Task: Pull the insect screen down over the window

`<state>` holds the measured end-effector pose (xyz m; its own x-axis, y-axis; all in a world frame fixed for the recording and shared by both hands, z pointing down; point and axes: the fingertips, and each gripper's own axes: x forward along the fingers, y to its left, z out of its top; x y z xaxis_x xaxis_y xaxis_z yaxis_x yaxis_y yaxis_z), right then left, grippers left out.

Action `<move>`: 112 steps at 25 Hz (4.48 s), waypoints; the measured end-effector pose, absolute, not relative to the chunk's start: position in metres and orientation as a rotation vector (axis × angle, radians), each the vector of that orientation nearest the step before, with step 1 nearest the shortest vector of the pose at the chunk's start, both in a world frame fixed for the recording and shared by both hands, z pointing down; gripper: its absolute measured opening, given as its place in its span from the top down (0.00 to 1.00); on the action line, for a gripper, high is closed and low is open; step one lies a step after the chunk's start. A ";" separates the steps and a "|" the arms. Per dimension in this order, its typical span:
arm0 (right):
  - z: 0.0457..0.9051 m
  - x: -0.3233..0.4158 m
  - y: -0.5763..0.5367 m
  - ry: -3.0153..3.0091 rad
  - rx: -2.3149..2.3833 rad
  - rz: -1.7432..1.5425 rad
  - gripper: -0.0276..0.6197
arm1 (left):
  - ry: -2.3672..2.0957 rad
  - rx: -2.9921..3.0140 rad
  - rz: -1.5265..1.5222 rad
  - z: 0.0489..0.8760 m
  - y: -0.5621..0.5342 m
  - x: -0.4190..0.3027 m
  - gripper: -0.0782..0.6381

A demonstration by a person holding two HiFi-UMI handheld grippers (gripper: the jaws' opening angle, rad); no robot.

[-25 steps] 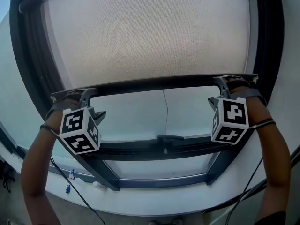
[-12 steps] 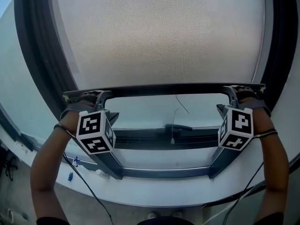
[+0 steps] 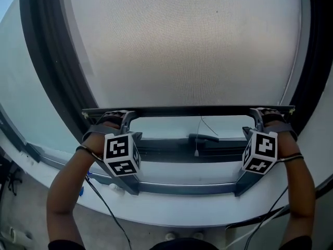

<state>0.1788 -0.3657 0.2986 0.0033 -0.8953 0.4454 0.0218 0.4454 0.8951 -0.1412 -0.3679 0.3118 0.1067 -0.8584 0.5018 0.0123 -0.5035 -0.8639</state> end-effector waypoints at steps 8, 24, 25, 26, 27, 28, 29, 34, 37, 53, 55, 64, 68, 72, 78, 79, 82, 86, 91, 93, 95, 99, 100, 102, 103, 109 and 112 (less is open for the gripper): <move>0.343 0.182 -0.362 -1.377 0.808 -0.827 0.63 | 0.815 -1.702 -1.529 0.356 -0.363 -0.140 0.54; 0.452 0.185 -0.364 -1.396 0.749 -0.767 0.63 | 0.757 -1.759 -1.606 0.463 -0.371 -0.137 0.54; 0.458 0.186 -0.365 -1.395 0.754 -0.769 0.63 | 0.758 -1.757 -1.606 0.468 -0.371 -0.136 0.54; 0.462 0.186 -0.364 -1.396 0.753 -0.768 0.63 | 0.755 -1.757 -1.610 0.472 -0.370 -0.136 0.54; 0.466 0.186 -0.362 -1.399 0.744 -0.763 0.63 | 0.746 -1.761 -1.622 0.475 -0.367 -0.137 0.54; 0.468 0.185 -0.359 -1.405 0.726 -0.750 0.63 | 0.729 -1.767 -1.642 0.479 -0.364 -0.137 0.54; 0.472 0.183 -0.356 -1.413 0.702 -0.728 0.63 | 0.704 -1.774 -1.666 0.484 -0.362 -0.138 0.54; 0.497 0.180 -0.344 -1.430 0.661 -0.663 0.63 | 0.674 -1.782 -1.712 0.506 -0.356 -0.135 0.55; 0.492 0.179 -0.347 -1.432 0.660 -0.663 0.63 | 0.677 -1.805 -1.693 0.507 -0.361 -0.135 0.55; 0.478 0.181 -0.343 -1.498 0.750 -0.751 0.63 | 0.654 -1.727 -1.767 0.509 -0.363 -0.139 0.55; 0.463 0.170 -0.335 -1.607 0.851 -0.741 0.63 | 0.652 -1.729 -1.770 0.509 -0.363 -0.139 0.55; 0.447 0.095 -0.318 -2.445 1.414 -0.020 0.63 | 0.664 -1.753 -1.757 0.509 -0.363 -0.137 0.55; 0.448 0.069 -0.333 -2.491 1.538 0.103 0.71 | 0.676 -1.765 -1.753 0.508 -0.363 -0.137 0.55; 0.459 0.058 -0.346 -2.446 1.549 0.167 0.74 | 0.681 -1.765 -1.741 0.509 -0.363 -0.137 0.55; 0.473 0.050 -0.360 -2.408 1.573 0.251 0.74 | 0.679 -1.776 -1.736 0.509 -0.363 -0.137 0.55; 0.475 0.049 -0.362 -2.401 1.573 0.257 0.74 | 0.678 -1.776 -1.736 0.509 -0.363 -0.137 0.55; 0.481 0.048 -0.368 -2.383 1.582 0.271 0.74 | 0.677 -1.776 -1.734 0.509 -0.363 -0.137 0.55; 0.483 0.048 -0.373 -2.384 1.592 0.291 0.74 | 0.678 -1.777 -1.731 0.509 -0.363 -0.137 0.55; 0.483 0.049 -0.375 -2.387 1.594 0.308 0.78 | 0.678 -1.776 -1.733 0.509 -0.364 -0.137 0.55; 0.483 0.048 -0.375 -2.388 1.591 0.316 0.79 | 0.677 -1.778 -1.733 0.508 -0.364 -0.138 0.55; 0.482 0.048 -0.374 -2.383 1.596 0.318 0.83 | 0.677 -1.784 -1.733 0.509 -0.364 -0.138 0.55; 0.482 0.049 -0.373 -2.377 1.602 0.312 0.83 | 0.678 -1.789 -1.731 0.509 -0.364 -0.137 0.55; 0.482 0.049 -0.373 -2.379 1.599 0.315 0.84 | 0.678 -1.789 -1.732 0.509 -0.364 -0.137 0.55; 0.481 0.049 -0.372 -2.383 1.594 0.321 0.84 | 0.675 -1.792 -1.736 0.509 -0.364 -0.137 0.55; 0.480 0.050 -0.371 -2.385 1.595 0.325 0.84 | 0.673 -1.794 -1.736 0.509 -0.364 -0.137 0.55; 0.477 0.052 -0.363 -2.395 1.596 0.324 0.95 | 0.671 -1.789 -1.736 0.509 -0.362 -0.137 0.55; 0.477 0.053 -0.363 -2.383 1.606 0.286 0.95 | 0.671 -1.787 -1.742 0.509 -0.363 -0.138 0.55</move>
